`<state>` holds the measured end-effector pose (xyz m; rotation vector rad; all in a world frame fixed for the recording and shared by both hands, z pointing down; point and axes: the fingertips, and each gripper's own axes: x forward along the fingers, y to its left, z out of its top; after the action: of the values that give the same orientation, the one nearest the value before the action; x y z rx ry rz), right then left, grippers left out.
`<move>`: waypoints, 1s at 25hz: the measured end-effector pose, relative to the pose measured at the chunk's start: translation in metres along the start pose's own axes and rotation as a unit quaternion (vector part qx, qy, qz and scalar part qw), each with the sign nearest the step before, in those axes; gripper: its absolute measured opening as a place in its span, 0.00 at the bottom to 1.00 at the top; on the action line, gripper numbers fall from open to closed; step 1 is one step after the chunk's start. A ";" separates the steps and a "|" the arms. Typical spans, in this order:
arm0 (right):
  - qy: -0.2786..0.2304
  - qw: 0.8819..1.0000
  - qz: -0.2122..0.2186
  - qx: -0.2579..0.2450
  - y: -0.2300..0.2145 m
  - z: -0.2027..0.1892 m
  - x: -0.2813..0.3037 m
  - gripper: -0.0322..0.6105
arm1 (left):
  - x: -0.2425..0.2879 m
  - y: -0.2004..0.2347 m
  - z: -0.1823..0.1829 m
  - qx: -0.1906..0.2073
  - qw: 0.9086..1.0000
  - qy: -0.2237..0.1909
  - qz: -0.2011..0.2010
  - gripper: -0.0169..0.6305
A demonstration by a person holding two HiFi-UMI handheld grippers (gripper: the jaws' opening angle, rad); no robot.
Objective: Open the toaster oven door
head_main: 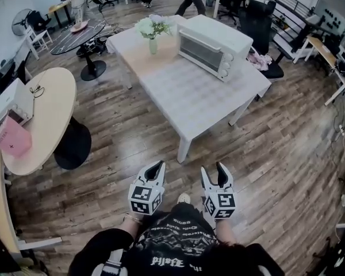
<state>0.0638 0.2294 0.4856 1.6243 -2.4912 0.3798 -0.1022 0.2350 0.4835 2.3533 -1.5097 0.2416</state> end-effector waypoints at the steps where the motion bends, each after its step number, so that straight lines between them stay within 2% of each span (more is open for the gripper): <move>1: 0.000 1.000 0.004 -0.001 -0.010 0.003 0.007 0.42 | 0.013 -0.003 0.003 -0.001 1.000 0.000 0.002 0.06; 6: 0.000 1.000 0.019 -0.006 -0.064 0.015 0.030 0.42 | 0.072 -0.035 0.017 0.008 1.000 -0.003 -0.003 0.06; 9: -0.007 1.000 0.022 0.013 -0.089 0.025 0.041 0.41 | 0.096 -0.048 0.018 0.008 1.000 0.002 -0.006 0.06; 11: -0.014 0.999 0.023 0.031 -0.098 0.032 0.048 0.41 | 0.107 -0.051 0.018 0.006 1.000 0.006 -0.006 0.06; 14: -0.009 0.999 0.031 0.024 -0.102 0.035 0.056 0.41 | 0.118 -0.052 0.018 -0.002 1.000 0.009 -0.004 0.06; 19: -0.003 0.999 0.034 0.027 -0.108 0.034 0.072 0.41 | 0.140 -0.043 0.022 -0.007 1.000 0.006 -0.002 0.06; 25: 0.007 0.999 0.023 0.031 -0.116 0.039 0.118 0.41 | 0.186 -0.005 0.027 -0.025 1.000 0.015 -0.004 0.06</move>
<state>0.1220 0.0699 0.4937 1.5842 -2.5349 0.4776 -0.0200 0.0692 0.5168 2.3055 -1.4760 0.2337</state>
